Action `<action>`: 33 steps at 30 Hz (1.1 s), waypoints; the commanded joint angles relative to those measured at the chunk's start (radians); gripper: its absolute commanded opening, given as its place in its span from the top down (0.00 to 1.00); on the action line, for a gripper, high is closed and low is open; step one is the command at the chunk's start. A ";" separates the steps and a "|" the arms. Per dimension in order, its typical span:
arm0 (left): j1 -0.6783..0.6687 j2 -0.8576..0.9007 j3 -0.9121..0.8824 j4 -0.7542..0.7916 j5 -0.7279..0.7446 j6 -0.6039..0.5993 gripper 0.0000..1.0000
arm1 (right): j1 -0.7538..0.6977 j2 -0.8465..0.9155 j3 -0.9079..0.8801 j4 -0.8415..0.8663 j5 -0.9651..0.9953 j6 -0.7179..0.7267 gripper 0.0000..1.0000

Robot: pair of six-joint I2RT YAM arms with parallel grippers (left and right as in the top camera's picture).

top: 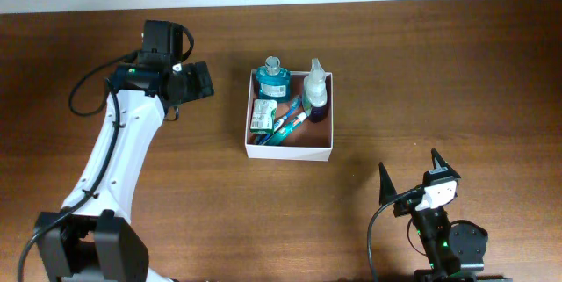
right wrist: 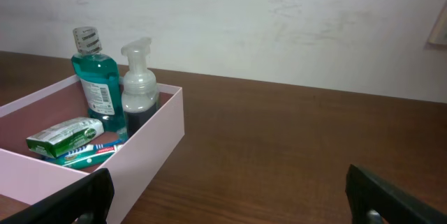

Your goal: Pack container

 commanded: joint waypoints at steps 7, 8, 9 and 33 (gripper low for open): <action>0.003 -0.019 0.011 0.000 -0.011 0.008 0.00 | 0.010 -0.010 -0.005 -0.005 0.005 0.009 0.01; 0.003 -0.019 0.011 0.000 -0.011 0.008 0.01 | 0.010 -0.009 -0.005 -0.005 0.005 0.009 0.01; 0.003 -0.019 0.011 0.000 -0.011 0.008 0.00 | 0.010 -0.009 -0.005 -0.005 0.005 0.009 0.02; 0.003 -0.048 -0.001 -0.026 -0.011 0.008 0.01 | 0.010 -0.009 -0.005 -0.005 0.005 0.009 0.01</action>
